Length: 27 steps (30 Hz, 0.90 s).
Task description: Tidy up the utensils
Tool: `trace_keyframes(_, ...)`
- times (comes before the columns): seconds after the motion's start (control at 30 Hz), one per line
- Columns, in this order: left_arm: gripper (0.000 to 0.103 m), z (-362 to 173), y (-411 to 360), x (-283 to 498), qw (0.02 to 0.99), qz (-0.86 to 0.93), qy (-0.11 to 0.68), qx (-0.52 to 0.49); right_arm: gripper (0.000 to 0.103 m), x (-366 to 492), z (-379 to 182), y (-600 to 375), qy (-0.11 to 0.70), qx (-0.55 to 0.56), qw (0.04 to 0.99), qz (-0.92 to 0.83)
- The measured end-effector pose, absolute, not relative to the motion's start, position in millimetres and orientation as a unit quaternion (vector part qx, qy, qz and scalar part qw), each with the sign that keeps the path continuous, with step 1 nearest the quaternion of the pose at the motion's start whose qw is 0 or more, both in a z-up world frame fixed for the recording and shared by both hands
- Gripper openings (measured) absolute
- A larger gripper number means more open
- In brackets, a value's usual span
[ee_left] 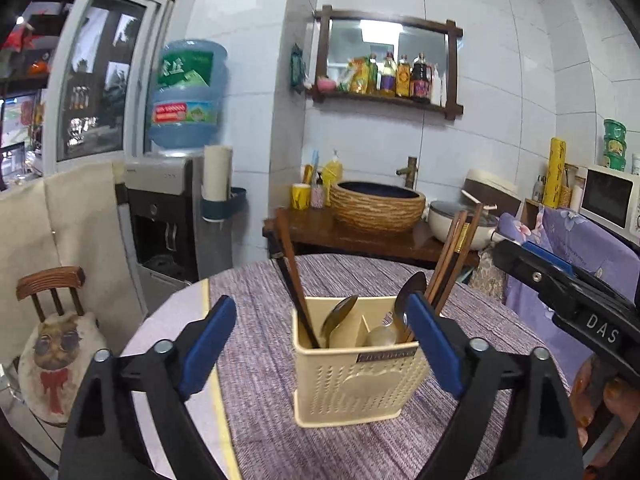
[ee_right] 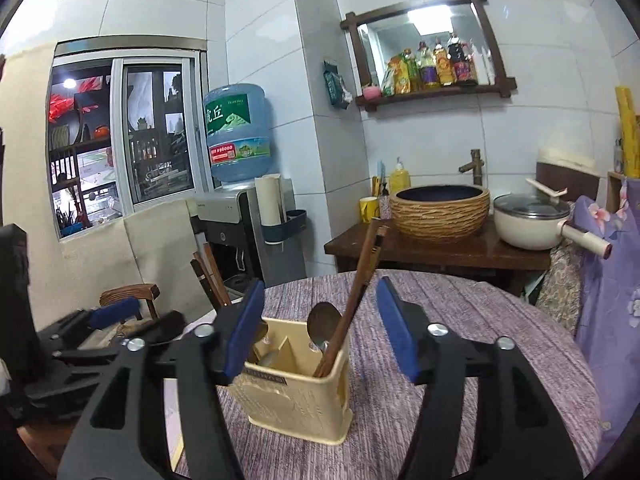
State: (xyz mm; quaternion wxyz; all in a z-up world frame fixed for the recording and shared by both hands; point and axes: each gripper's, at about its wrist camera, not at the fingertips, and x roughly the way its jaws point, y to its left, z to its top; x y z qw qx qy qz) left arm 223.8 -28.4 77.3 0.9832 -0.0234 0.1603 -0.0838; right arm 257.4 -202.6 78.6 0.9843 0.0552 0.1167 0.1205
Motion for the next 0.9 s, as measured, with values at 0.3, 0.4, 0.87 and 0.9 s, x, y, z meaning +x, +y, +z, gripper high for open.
trace_keyframes(0.3,0.098,46,-5,126,0.986,-0.054,0.149,-0.041,0.098,139,41,-192,0.083,0.006,0.991,0.106)
trace_keyframes(0.4,0.098,31,-1,95,0.988,-0.037,0.146,-0.023,0.098,97,23,-194,0.074,0.003,0.991,0.115)
trace_keyframes(0.87,0.098,25,7,6,0.992,-0.041,0.118,-0.007,0.098,-9,-11,-189,0.088,-0.018,0.986,0.143)
trace_keyframes(0.9,0.098,26,6,4,0.993,-0.042,0.114,-0.004,0.098,-14,-10,-189,0.085,-0.021,0.986,0.14)
